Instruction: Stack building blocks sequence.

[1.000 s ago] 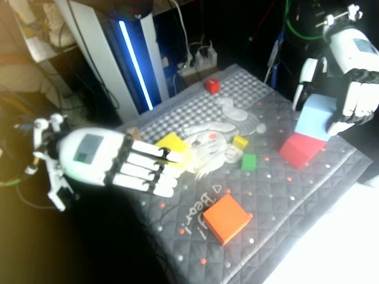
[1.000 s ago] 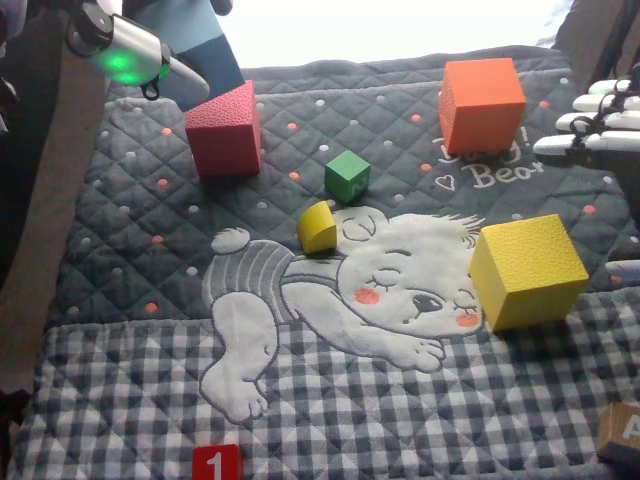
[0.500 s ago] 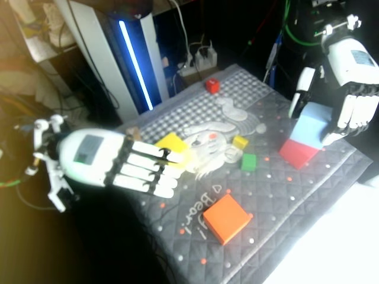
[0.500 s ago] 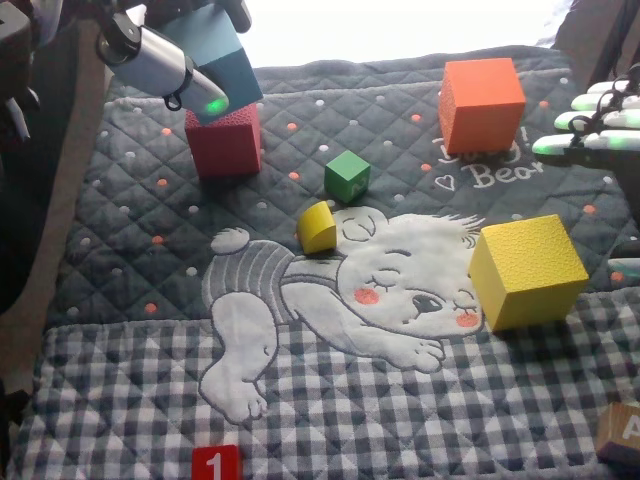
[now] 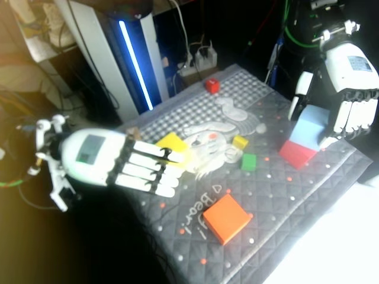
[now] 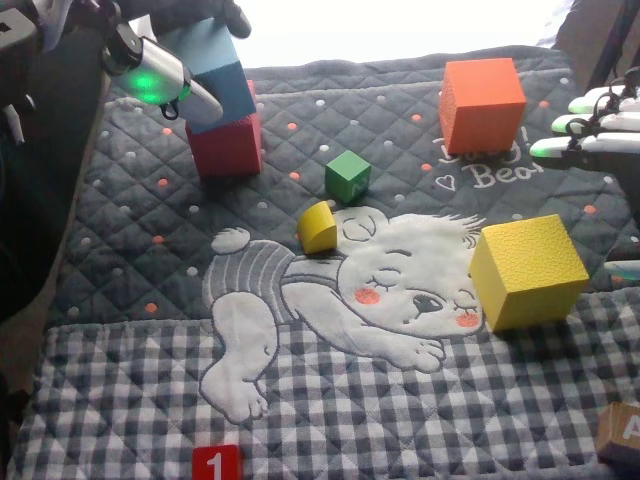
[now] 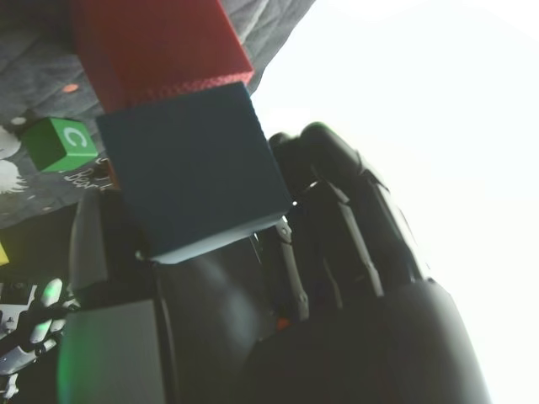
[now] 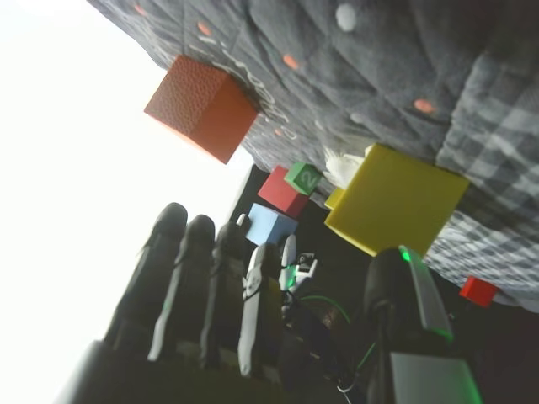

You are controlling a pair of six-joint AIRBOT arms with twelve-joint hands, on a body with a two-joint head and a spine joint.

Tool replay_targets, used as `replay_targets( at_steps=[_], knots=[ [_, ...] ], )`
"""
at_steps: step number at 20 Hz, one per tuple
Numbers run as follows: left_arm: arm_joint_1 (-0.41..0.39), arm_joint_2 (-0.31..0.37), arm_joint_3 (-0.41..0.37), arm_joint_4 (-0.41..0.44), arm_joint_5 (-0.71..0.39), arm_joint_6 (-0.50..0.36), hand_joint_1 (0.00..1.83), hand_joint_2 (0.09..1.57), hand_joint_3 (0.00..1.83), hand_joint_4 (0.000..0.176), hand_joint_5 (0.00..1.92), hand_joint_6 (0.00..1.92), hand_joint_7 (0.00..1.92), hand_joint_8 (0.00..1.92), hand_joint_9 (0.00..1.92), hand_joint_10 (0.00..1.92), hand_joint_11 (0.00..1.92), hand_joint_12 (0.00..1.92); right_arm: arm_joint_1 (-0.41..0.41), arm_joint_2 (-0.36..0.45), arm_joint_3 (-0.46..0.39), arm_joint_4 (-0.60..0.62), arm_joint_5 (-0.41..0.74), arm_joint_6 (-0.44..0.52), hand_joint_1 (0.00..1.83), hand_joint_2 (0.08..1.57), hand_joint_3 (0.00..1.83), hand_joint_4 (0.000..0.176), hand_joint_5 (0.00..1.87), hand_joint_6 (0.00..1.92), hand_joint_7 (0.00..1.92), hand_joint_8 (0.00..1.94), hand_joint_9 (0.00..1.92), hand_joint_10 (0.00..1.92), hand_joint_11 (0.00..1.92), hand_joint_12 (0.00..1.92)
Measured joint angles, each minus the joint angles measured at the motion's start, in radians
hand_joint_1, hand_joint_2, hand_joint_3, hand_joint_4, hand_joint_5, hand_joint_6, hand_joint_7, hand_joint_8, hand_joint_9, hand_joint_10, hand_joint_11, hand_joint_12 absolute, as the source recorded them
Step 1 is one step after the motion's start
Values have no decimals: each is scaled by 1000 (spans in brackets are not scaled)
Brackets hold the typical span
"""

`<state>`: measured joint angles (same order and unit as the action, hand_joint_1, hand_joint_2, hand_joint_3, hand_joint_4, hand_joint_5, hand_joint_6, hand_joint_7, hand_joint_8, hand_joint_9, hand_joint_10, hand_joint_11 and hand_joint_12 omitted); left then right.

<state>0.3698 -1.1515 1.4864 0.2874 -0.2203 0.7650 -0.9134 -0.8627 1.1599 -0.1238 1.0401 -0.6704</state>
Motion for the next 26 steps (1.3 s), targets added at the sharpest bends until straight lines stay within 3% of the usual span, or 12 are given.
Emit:
replay_targets(
  at_steps=[4, 5, 6, 9, 17, 18, 20, 21, 22, 23, 25, 26],
  knots=[
    [0, -6, 3, 0, 5, 0, 1006, 1002, 0, 0, 678, 0, 678, 271, 498, 746, 267, 1349, 0, 0, 0, 0, 0, 0, 813, 1088, 7, 85, 382, 4, 381, 9, 338, 13, 270, 98],
    [0, -6, 3, 0, 8, 0, 860, 991, 0, 50, 517, 0, 600, 24, 482, 161, 109, 1005, 0, 0, 0, 0, 0, 0, 793, 1099, 9, 91, 375, 1, 377, 5, 330, 6, 251, 87],
    [0, -6, 3, 0, 9, 0, 819, 966, 0, 95, 419, 0, 493, 4, 371, 51, 21, 903, 0, 0, 0, 1, 0, 0, 796, 1094, 5, 87, 377, 1, 383, 6, 339, 8, 266, 91],
    [0, -6, 3, 0, 7, 0, 704, 951, 0, 162, 262, 1, 332, 0, 266, 3, 0, 927, 0, 0, 0, 0, 1, 0, 797, 1101, 4, 81, 382, 2, 377, 1, 326, 1, 252, 76],
    [2, 4, -13, -5, -10, 2, 631, 934, 0, 176, 127, 2, 189, 0, 249, 0, 0, 1007, 0, 0, 0, 2, 1, 0, 787, 1104, 0, 78, 373, 1, 385, 6, 335, 10, 255, 65],
    [3, 21, -35, -19, -29, 4, 594, 913, 0, 176, 86, 5, 96, 4, 132, 2, 0, 801, 0, 0, 0, 3, 5, 0, 773, 1100, 0, 103, 348, 0, 343, 0, 290, 1, 200, 40],
    [32, 68, -94, -114, -116, 61, 571, 913, 0, 176, 77, 3, 59, 5, 90, 4, 0, 691, 9, 7, -2, 0, 13, 0, 774, 1100, 0, 108, 333, 0, 318, 0, 260, 0, 171, 27],
    [64, 100, -129, -161, -185, 73, 595, 927, 2, 176, 36, 0, 3, 1, 3, 0, 0, 344, 19, 13, -2, 0, 23, 0, 765, 1101, 0, 101, 329, 3, 294, 2, 205, 2, 126, 7],
    [95, 123, -153, -190, -232, 77, 595, 927, 2, 176, 36, 0, 3, 1, 3, 0, 0, 344, 31, 15, -2, 6, 32, 0, 765, 1101, 0, 101, 329, 3, 294, 2, 205, 2, 126, 7],
    [139, 162, -201, -229, -310, 78, 631, 932, 2, 176, 33, 1, 0, 0, 0, 0, 0, 13, 38, 16, -2, 11, 59, 0, 735, 1120, 6, 117, 349, 5, 358, 7, 300, 12, 267, 54],
    [229, 258, -314, -252, -452, 77, 701, 935, 2, 176, 20, 0, 0, 0, 0, 0, 0, 0, 53, 17, -19, -22, 68, 0, 662, 1155, 12, 94, 358, 4, 402, 13, 359, 20, 346, 86],
    [270, 295, -359, -256, -520, 77, 750, 921, 0, 176, 22, 1, 0, 0, 0, 0, 0, 0, 69, 16, -29, -54, 63, 0, 666, 1137, 2, 118, 329, 0, 355, 2, 302, 3, 251, 46]
  ],
)
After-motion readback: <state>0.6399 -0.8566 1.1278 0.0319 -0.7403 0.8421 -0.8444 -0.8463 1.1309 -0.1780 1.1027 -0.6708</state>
